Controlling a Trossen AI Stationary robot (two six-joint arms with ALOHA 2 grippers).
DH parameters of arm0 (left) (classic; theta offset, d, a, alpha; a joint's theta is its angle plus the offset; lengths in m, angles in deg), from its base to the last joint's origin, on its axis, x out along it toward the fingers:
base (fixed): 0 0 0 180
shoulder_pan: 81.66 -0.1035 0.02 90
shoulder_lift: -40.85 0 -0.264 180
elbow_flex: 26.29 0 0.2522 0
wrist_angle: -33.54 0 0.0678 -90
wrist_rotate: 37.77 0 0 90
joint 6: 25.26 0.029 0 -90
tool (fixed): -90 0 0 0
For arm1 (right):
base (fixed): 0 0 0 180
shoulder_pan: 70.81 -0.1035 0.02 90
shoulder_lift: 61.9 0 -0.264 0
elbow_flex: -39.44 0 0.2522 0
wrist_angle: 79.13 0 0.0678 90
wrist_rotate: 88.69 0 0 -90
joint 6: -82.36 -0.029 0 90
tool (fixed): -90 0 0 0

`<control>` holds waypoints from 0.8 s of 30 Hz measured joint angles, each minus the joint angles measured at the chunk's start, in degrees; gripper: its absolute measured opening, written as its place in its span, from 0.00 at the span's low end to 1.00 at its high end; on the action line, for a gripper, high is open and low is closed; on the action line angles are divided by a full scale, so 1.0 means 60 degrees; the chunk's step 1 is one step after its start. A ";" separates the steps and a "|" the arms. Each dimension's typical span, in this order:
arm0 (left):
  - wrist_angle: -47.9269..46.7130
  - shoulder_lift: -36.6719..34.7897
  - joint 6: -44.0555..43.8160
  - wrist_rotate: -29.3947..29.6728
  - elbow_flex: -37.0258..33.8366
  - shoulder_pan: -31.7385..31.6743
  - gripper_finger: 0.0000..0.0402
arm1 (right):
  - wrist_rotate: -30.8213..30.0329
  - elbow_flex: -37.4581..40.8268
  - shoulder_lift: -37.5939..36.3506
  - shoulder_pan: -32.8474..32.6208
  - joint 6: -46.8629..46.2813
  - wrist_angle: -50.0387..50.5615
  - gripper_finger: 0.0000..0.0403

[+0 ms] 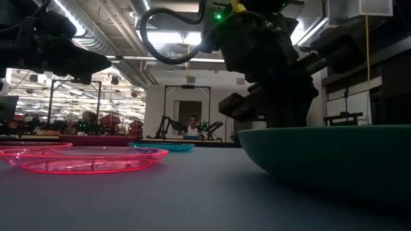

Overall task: Stack plastic plates
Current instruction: Stack the black plate on top of the green plate

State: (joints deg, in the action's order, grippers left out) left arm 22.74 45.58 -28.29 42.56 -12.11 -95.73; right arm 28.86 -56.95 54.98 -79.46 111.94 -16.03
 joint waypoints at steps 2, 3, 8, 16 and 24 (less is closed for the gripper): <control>0.0000 0.0003 0.0000 -0.0001 0.0000 0.0000 0.21 | 0.0000 0.0000 0.0000 0.0000 0.0003 0.0000 0.00; 0.0004 0.0000 0.0000 0.0000 0.0000 0.0000 0.21 | -0.0003 0.0000 0.0000 0.0000 0.0000 0.0000 0.00; 0.0000 0.0001 0.0000 0.0000 0.0000 0.0000 0.21 | -0.0004 0.0000 0.0000 0.0000 0.0004 0.0003 0.01; 0.0000 0.0003 0.0000 0.0000 0.0000 0.0000 0.21 | -0.0071 0.0000 0.0000 0.0000 0.0016 -0.0004 0.13; 0.0000 0.0001 0.0000 -0.0003 0.0000 0.0000 0.21 | -0.0050 0.0000 0.0000 0.0000 0.0025 0.0000 0.18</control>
